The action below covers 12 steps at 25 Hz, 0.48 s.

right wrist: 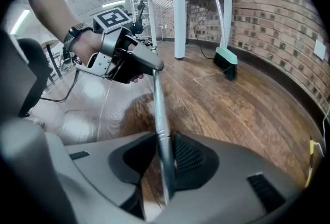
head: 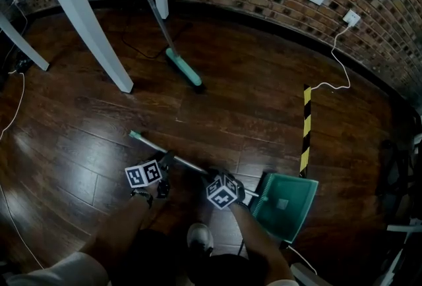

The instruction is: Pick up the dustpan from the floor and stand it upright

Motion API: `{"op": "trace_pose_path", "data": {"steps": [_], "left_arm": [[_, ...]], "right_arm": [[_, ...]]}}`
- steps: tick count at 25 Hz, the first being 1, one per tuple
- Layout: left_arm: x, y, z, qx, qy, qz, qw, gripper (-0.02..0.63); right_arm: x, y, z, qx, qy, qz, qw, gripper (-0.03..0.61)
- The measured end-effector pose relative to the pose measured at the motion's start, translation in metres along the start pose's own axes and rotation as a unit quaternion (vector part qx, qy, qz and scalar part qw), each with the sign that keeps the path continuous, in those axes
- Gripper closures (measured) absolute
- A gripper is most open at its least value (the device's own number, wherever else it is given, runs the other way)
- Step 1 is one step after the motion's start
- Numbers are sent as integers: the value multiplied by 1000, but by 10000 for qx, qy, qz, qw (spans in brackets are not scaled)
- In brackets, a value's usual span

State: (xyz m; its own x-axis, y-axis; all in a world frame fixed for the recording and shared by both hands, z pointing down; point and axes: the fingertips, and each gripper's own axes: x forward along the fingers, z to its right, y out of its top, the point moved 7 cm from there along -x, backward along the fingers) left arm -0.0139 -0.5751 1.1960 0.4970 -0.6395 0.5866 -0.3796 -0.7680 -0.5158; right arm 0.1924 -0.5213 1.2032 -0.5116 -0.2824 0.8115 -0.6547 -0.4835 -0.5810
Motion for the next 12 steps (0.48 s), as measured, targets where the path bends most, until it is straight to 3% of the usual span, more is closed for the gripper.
{"op": "trace_pose_path", "data": {"steps": [1,5,9,12], "left_arm": [[-1,0,0,-62,-37,50,10000,402],[-9,7,7,36,-176,271,9995,413],[-26,31,31,716,-334,610,9950,411],[-46,60,58,1312,-511,978,9852,411]], "right_arm": [[0,0,1,-22,-34,1,10000,495],[-8,6,2,-240,-78,127,9996,494],[-24,22,2,-336,-232,385,9984,492],[-43,45,-1,-381,-396,707,9960,491]]}}
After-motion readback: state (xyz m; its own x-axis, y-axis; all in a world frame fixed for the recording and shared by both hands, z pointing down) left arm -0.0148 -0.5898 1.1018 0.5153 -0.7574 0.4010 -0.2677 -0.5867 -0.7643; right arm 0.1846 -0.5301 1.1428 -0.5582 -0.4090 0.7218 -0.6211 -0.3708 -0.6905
